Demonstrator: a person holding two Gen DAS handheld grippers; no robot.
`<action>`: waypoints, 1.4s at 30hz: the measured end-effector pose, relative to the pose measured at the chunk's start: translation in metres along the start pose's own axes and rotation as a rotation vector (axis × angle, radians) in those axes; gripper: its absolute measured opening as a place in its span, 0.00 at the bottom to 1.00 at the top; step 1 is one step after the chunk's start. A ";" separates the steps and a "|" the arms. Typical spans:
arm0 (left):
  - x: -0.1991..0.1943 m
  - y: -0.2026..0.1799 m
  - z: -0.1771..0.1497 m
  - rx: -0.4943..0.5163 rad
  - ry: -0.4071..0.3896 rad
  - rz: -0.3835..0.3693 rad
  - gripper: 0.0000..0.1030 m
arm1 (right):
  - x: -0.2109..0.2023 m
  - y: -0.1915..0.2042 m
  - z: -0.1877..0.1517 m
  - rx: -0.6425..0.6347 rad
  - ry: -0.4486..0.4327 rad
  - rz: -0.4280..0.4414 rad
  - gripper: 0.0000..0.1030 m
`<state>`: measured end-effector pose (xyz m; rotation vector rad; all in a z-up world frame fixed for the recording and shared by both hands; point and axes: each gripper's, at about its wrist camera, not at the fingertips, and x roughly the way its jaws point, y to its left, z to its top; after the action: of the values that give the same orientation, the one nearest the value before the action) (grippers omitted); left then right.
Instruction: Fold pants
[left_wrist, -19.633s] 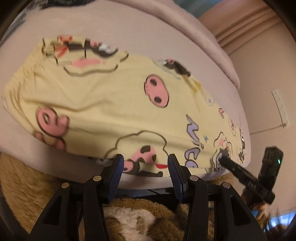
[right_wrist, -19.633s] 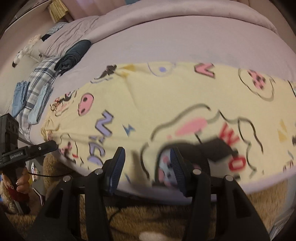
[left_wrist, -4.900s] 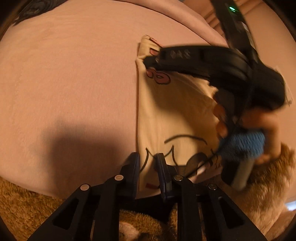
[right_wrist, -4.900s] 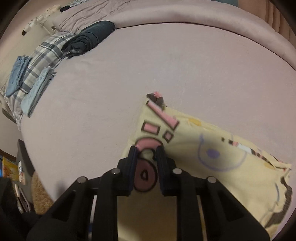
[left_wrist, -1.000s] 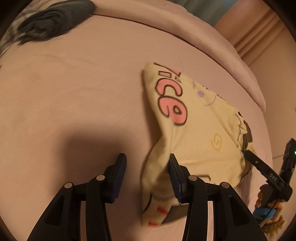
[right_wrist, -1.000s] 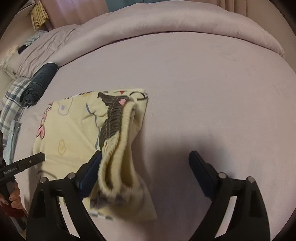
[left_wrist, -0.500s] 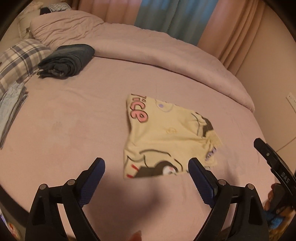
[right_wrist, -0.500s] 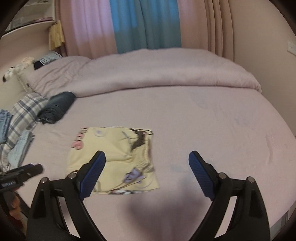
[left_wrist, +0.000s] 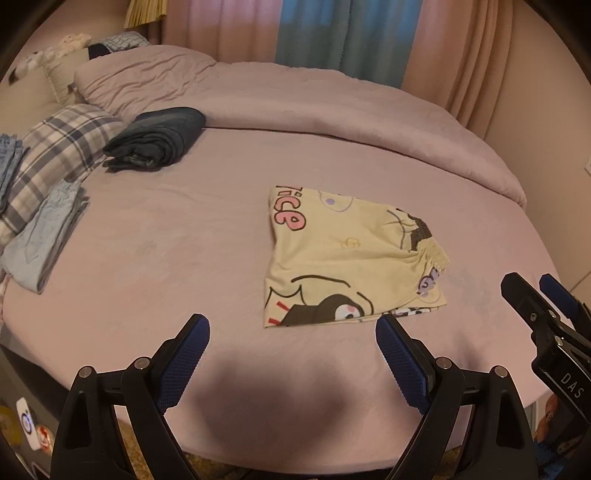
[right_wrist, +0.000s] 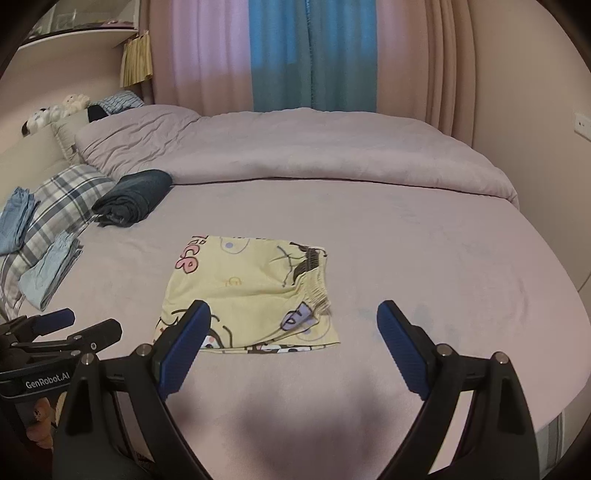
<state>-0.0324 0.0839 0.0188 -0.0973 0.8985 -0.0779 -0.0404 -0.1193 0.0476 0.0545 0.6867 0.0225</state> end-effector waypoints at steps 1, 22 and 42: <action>0.000 0.000 0.000 -0.001 0.001 0.002 0.89 | -0.001 0.002 0.000 0.000 0.003 0.005 0.89; -0.010 -0.003 0.000 0.022 -0.032 0.057 0.89 | 0.009 0.017 -0.006 -0.011 0.051 -0.009 0.89; -0.007 -0.002 0.000 0.025 -0.019 0.038 0.89 | 0.017 0.024 -0.010 -0.015 0.082 -0.026 0.89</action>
<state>-0.0373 0.0824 0.0247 -0.0574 0.8798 -0.0525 -0.0342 -0.0945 0.0306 0.0303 0.7689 0.0051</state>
